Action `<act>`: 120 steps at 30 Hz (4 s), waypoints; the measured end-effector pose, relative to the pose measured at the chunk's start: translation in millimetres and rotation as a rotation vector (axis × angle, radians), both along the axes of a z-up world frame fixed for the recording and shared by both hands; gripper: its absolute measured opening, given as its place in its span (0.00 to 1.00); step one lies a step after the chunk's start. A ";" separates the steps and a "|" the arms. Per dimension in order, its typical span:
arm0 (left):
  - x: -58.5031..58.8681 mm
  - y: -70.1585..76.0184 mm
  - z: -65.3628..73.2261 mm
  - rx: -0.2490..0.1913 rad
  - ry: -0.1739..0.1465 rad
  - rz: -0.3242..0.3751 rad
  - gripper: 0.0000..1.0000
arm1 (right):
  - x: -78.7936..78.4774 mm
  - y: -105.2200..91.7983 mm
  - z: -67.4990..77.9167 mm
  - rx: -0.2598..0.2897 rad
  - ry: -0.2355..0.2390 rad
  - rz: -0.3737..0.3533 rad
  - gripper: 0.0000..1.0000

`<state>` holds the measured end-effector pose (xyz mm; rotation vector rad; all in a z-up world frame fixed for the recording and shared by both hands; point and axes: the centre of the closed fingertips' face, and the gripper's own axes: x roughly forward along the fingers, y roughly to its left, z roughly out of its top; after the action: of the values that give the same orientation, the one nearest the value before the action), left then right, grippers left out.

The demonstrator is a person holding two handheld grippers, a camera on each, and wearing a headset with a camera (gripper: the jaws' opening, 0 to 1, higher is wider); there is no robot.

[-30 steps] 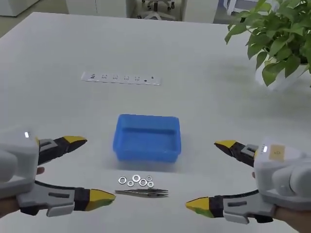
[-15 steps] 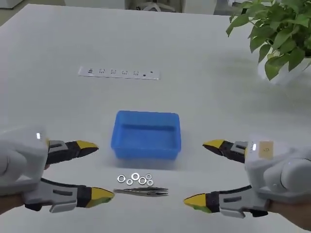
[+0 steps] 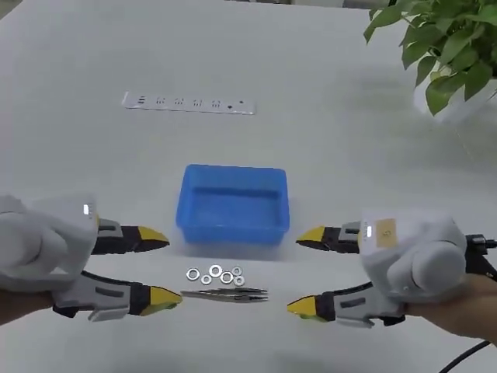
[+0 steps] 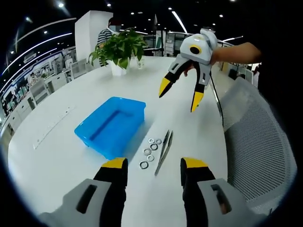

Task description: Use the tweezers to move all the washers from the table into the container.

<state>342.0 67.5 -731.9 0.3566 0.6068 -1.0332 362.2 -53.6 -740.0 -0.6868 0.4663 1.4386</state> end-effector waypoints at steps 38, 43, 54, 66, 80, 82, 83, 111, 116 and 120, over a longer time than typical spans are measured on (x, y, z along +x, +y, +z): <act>-3.1 -11.3 -50.6 0.161 0.059 -0.207 0.18 | -10.9 35.2 -50.8 -0.115 0.081 0.191 0.17; -2.7 -6.8 -61.7 0.198 0.069 -0.222 0.15 | -12.6 38.9 -56.1 -0.123 0.096 0.195 0.17; -1.9 -10.1 -73.3 0.224 0.059 -0.252 0.06 | -11.8 40.7 -67.8 -0.153 0.072 0.195 0.13; -0.8 -12.7 -68.3 0.220 0.032 -0.273 0.06 | -12.4 41.2 -67.2 -0.148 0.072 0.189 0.11; -3.0 -21.7 -32.1 0.177 0.001 -0.249 0.05 | -14.6 43.3 -63.5 -0.149 0.056 0.187 0.14; -3.1 -23.8 -24.6 0.166 -0.005 -0.249 0.05 | -14.5 44.3 -62.8 -0.147 0.052 0.187 0.14; -3.0 -24.7 -21.3 0.163 -0.009 -0.248 0.05 | -14.6 44.9 -62.2 -0.145 0.053 0.185 0.14; -6.1 -60.0 38.7 0.110 -0.072 -0.333 0.05 | -21.4 62.1 -46.6 -0.055 0.051 0.154 0.12; -7.2 -61.5 40.3 0.117 -0.071 -0.343 0.05 | -23.5 67.4 -43.4 -0.038 0.055 0.153 0.12; -7.8 -64.1 41.2 0.119 -0.072 -0.349 0.05 | -26.1 70.7 -42.8 -0.033 0.063 0.154 0.12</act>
<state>334.2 3.4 -690.7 0.6174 0.5536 -1.3142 336.2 17.1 -782.8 -0.7175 0.4955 1.6045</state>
